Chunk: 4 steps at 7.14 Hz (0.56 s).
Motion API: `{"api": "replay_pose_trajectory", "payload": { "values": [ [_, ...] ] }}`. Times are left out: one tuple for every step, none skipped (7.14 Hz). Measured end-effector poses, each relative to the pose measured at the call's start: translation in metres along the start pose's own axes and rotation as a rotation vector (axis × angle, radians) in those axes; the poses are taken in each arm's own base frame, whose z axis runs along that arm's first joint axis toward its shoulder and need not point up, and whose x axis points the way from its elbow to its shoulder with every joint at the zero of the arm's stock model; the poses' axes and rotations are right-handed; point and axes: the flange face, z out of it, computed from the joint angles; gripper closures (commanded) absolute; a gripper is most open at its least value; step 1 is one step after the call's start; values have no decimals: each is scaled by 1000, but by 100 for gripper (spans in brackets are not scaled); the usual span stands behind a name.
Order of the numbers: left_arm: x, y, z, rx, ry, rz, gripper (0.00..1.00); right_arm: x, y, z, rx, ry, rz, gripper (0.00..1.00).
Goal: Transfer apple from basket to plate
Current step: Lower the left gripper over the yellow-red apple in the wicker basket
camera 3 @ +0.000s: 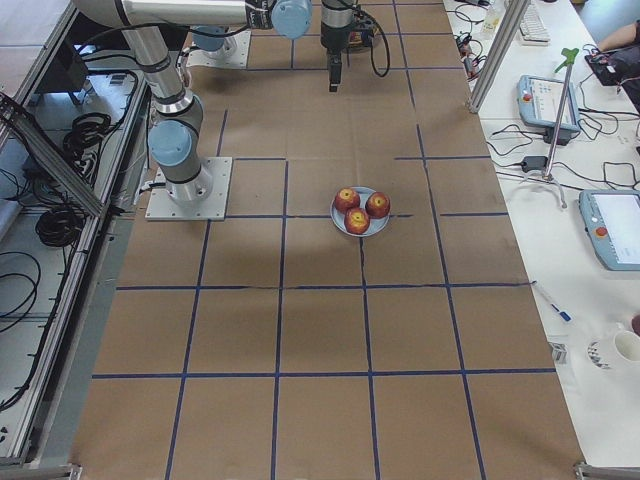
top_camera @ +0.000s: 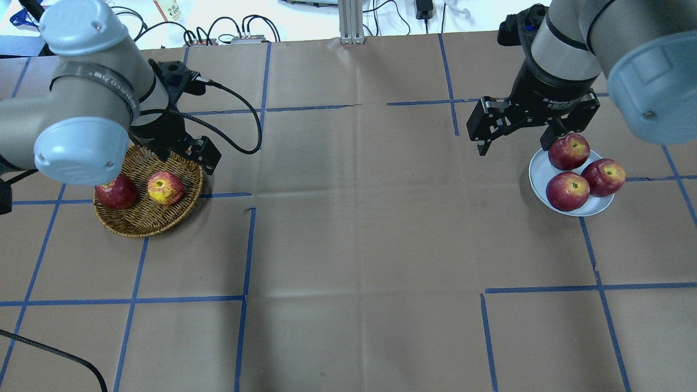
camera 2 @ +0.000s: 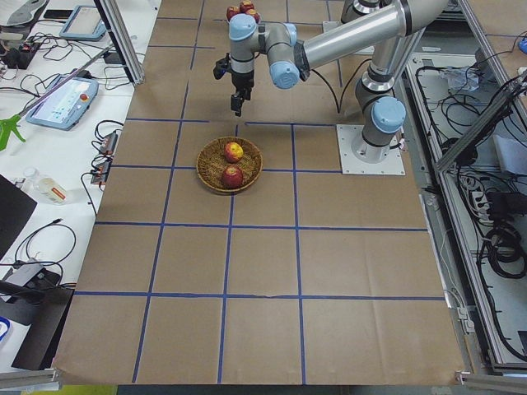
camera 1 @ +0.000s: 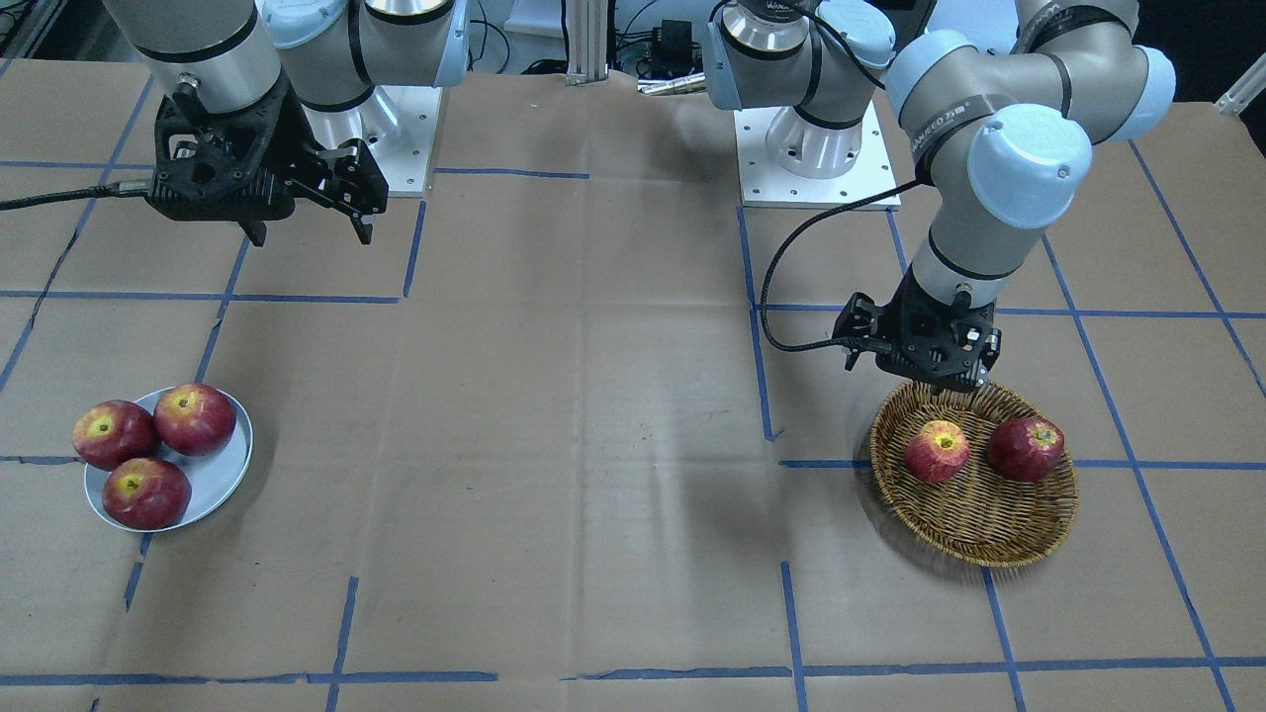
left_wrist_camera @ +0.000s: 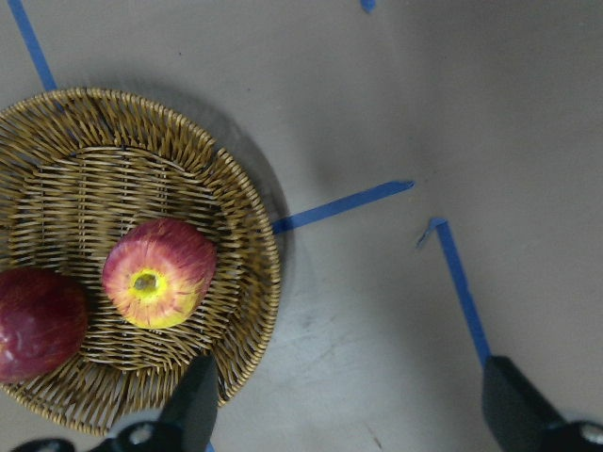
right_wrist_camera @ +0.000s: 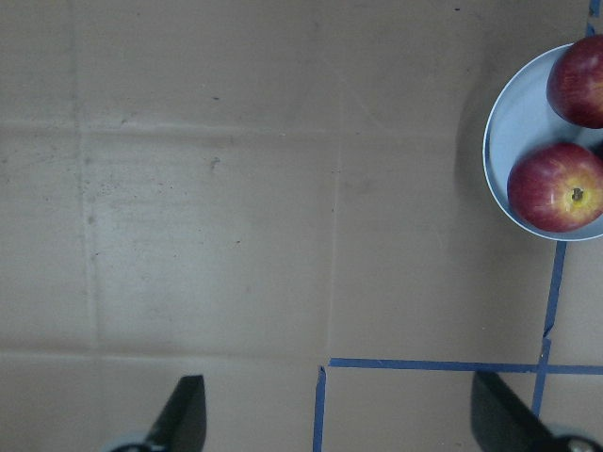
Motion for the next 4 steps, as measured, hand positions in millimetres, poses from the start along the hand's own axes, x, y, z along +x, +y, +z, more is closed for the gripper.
{"api": "replay_pose_trajectory", "payload": {
  "values": [
    [-21, 2, 22, -16, 10, 24, 1, 0, 0, 0, -1, 0, 0, 0],
    [-41, 1, 44, -26, 17, 37, 1, 0, 0, 0, -1, 0, 0, 0],
    [-55, -2, 59, -24, 17, 49, 1, 0, 0, 1, -1, 0, 0, 0],
    [-63, -7, 68, -15, 12, 56, 1, 0, 0, 1, -1, 0, 0, 0]
  ]
}}
